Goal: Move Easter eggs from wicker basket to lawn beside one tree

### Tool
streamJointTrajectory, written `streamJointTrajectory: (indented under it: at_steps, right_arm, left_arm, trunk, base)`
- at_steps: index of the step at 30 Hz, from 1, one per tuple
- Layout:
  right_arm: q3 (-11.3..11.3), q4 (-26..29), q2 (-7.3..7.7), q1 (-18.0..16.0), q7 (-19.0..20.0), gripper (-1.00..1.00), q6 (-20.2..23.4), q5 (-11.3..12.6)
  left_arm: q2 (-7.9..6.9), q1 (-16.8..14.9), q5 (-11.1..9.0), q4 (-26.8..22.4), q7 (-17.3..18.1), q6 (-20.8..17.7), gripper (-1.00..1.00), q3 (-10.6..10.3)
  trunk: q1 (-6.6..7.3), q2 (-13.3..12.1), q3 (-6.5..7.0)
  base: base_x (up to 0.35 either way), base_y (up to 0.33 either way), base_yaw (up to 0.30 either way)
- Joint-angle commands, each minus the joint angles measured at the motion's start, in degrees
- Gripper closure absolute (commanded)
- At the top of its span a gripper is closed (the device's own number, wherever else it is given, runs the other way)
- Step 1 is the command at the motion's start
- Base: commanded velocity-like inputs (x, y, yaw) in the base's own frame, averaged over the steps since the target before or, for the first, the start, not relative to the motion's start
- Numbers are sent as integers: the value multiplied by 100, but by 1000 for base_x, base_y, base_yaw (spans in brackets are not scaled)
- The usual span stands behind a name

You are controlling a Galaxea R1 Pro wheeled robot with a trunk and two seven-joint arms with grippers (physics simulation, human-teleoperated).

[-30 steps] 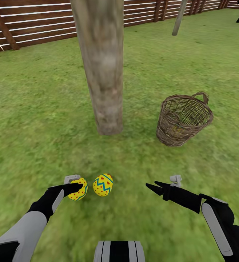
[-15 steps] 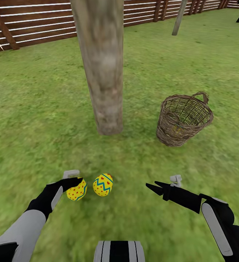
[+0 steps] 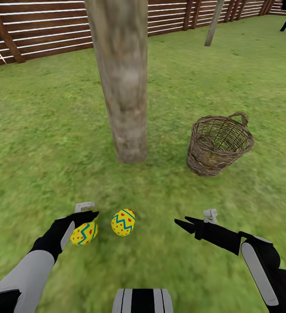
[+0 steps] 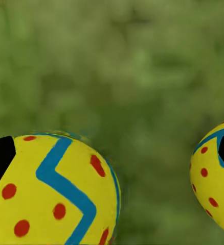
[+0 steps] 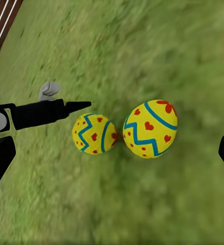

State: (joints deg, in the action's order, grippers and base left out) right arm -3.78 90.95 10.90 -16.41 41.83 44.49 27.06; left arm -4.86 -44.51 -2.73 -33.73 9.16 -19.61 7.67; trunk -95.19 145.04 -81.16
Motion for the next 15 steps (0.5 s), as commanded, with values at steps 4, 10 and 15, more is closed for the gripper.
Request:
streamJointTrajectory:
  at_steps: [4, 10, 15]
  right_arm:
    - [0, 1, 0, -3, 9, -100, 34, 18]
    - [0, 1, 0, -3, 9, -100, 32, 18]
    - [-13, 1, 0, -3, 9, -100, 22, 18]
  left_arm:
    - [3, -1, -7, -18, 24, -50, -100, 17]
    - [3, -1, 6, -19, 16, -51, -100, 15]
    - [3, -3, 9, -5, 23, -51, -100, 15]
  trunk:
    - [11, -4, 85]
    - [27, -12, 218]
    - [40, -19, 329]
  base:
    - [0, 0, 0]
    - [0, 0, 0]
    - [0, 0, 0]
